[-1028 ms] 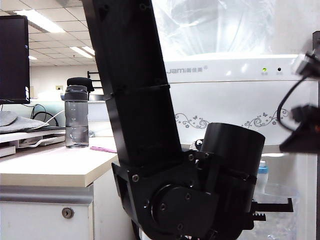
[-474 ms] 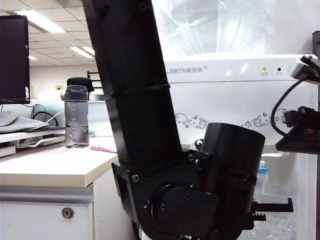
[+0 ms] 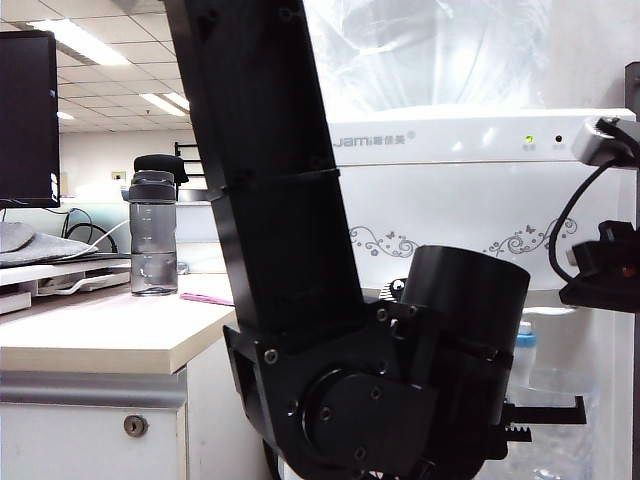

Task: Pick up the plastic mug from the left desk, go to the cold water outlet of the water dispenser, press the vertical switch to get some water, then put the mug back on the desk.

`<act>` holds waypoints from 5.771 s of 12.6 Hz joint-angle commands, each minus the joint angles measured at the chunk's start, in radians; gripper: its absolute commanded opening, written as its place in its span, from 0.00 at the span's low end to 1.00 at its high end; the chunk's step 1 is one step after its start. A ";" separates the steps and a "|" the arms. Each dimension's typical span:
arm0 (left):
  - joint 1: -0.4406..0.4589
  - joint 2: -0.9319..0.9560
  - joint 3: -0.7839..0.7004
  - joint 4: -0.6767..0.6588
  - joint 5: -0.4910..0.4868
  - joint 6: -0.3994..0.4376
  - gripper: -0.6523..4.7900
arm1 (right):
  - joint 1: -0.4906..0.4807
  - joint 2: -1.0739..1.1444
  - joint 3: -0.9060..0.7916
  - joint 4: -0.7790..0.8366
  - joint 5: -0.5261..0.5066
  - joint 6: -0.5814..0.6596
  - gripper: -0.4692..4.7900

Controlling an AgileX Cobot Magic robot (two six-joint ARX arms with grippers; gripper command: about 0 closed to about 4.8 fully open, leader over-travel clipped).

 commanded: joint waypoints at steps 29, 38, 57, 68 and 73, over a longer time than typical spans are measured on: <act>-0.001 -0.005 0.013 0.031 -0.006 -0.006 0.11 | 0.001 0.049 0.003 -0.137 -0.054 -0.114 0.09; -0.001 -0.005 0.013 0.031 -0.006 -0.006 0.11 | 0.001 0.049 0.003 -0.156 -0.055 -0.114 0.09; -0.001 -0.005 0.016 0.028 -0.006 -0.006 0.11 | 0.002 -0.285 0.004 -0.303 -0.060 -0.102 0.09; -0.001 -0.005 0.018 0.028 -0.006 -0.006 0.11 | 0.001 -0.058 0.076 -0.174 -0.058 -0.116 0.09; 0.000 -0.005 0.018 0.028 -0.006 -0.006 0.11 | 0.001 -0.023 0.079 -0.211 -0.057 -0.116 0.09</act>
